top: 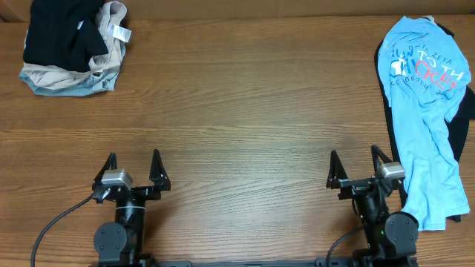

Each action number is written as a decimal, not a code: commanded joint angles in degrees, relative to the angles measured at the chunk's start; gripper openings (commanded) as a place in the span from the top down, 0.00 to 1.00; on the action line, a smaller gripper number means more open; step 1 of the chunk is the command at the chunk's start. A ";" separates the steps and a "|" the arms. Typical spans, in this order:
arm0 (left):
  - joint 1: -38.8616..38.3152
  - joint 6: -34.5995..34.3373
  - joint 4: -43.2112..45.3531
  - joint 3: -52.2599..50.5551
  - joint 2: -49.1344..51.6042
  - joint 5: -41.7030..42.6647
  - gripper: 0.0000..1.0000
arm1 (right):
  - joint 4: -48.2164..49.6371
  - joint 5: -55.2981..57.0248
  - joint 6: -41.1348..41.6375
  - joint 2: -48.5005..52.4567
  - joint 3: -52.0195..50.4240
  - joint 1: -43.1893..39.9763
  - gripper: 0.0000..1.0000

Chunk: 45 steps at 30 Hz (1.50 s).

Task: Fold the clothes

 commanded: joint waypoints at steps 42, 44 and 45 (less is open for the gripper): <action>-0.35 14.84 -54.07 82.01 79.65 9.27 0.00 | -54.97 0.15 0.11 82.88 80.46 -0.63 0.00; -0.35 14.73 -53.96 82.01 80.78 9.35 0.00 | -55.04 0.59 2.73 84.96 80.26 -2.64 0.00; -0.35 14.08 -54.25 82.01 81.77 9.33 0.00 | -55.04 0.57 5.09 86.82 79.78 -6.03 0.00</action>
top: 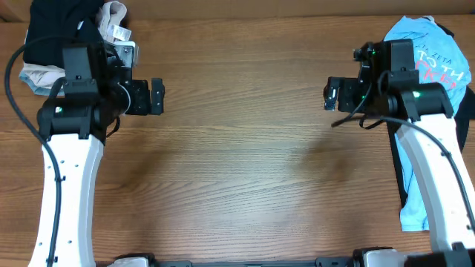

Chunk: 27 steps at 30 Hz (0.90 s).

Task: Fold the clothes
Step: 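Reach the right gripper to the light blue T-shirt and grasp it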

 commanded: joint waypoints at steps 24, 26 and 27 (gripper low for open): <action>-0.42 0.44 0.26 1.62 5.92 1.09 0.00 | 15.58 3.21 4.79 23.89 -6.95 -34.73 0.22; -0.42 0.42 0.24 1.62 5.92 1.09 0.00 | 16.92 3.34 4.79 24.81 -7.54 -34.75 0.29; -0.42 0.42 0.24 1.62 5.92 1.09 0.00 | 17.77 3.34 4.79 25.29 -8.02 -34.75 0.31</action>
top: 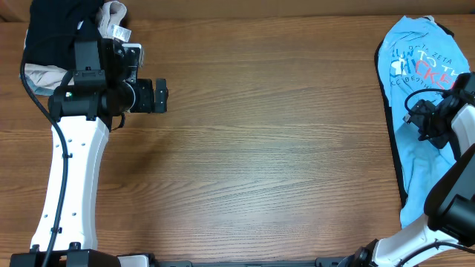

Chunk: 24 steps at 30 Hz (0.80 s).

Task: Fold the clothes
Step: 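Reach the right gripper to the light blue T-shirt and grasp it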

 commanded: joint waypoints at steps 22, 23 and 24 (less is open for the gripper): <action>-0.39 0.50 1.18 1.60 0.39 1.03 0.00 | 1.42 0.57 1.51 1.86 -1.11 -0.33 0.95; -0.37 0.50 1.70 1.60 0.39 1.03 0.00 | -1.51 0.59 1.51 0.87 1.44 -0.33 0.80; -0.37 0.50 1.86 1.60 0.39 1.03 0.00 | -2.73 0.59 1.51 0.39 2.51 -0.33 0.76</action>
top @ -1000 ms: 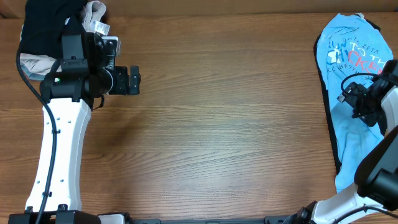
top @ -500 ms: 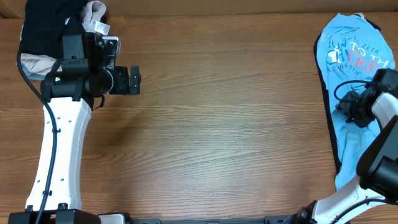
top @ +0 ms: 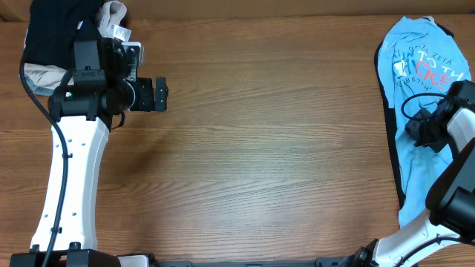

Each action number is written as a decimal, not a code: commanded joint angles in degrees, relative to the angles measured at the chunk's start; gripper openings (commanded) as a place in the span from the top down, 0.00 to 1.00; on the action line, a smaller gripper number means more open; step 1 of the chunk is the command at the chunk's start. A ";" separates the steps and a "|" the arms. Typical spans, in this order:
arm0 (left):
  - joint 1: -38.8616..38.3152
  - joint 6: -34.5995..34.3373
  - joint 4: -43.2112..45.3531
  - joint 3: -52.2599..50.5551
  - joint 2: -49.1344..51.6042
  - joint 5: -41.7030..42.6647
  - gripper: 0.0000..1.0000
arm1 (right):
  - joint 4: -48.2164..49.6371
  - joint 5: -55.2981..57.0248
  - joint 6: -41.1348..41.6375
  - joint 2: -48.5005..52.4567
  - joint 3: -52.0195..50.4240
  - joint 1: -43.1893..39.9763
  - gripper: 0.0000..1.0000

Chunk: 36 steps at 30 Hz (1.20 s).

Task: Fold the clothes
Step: 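Reach the right gripper to the light blue T-shirt and grasp it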

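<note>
A light blue T-shirt with white and red print lies crumpled along the table's right edge, on top of a black garment. My right gripper is down on the middle of the blue shirt; its fingers are too small and dark to read. My left gripper hovers at the upper left, pointing right, with its jaws apart and nothing between them. It sits just right of a pile of clothes, black and beige with a white tag.
The wooden table spans the whole view. The left arm's white links run from the front edge up the left side, and its cable loops beside the pile. The right arm's link crosses the shirt's lower part.
The right gripper has shifted slightly toward the front on the blue shirt. The left arm and both heaps of clothes look unchanged.
Both arms first sat folded at the front edge with open grippers. Then both were raised, left gripper beside the top-left pile, right gripper left of the blue shirt. After that the right gripper was over the shirt, and now it sits a little lower on it.
</note>
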 commanded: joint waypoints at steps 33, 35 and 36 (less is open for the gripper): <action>-0.37 0.50 1.20 1.60 0.39 0.68 0.00 | 0.33 -1.81 2.08 -2.82 -1.40 0.15 0.80; -0.37 0.50 1.60 1.60 0.39 0.68 0.00 | 0.39 -1.79 2.05 -2.82 -1.27 0.15 0.76; -0.37 0.48 1.77 1.60 0.39 0.68 0.00 | 0.39 -1.79 2.05 -2.82 -1.18 0.15 0.75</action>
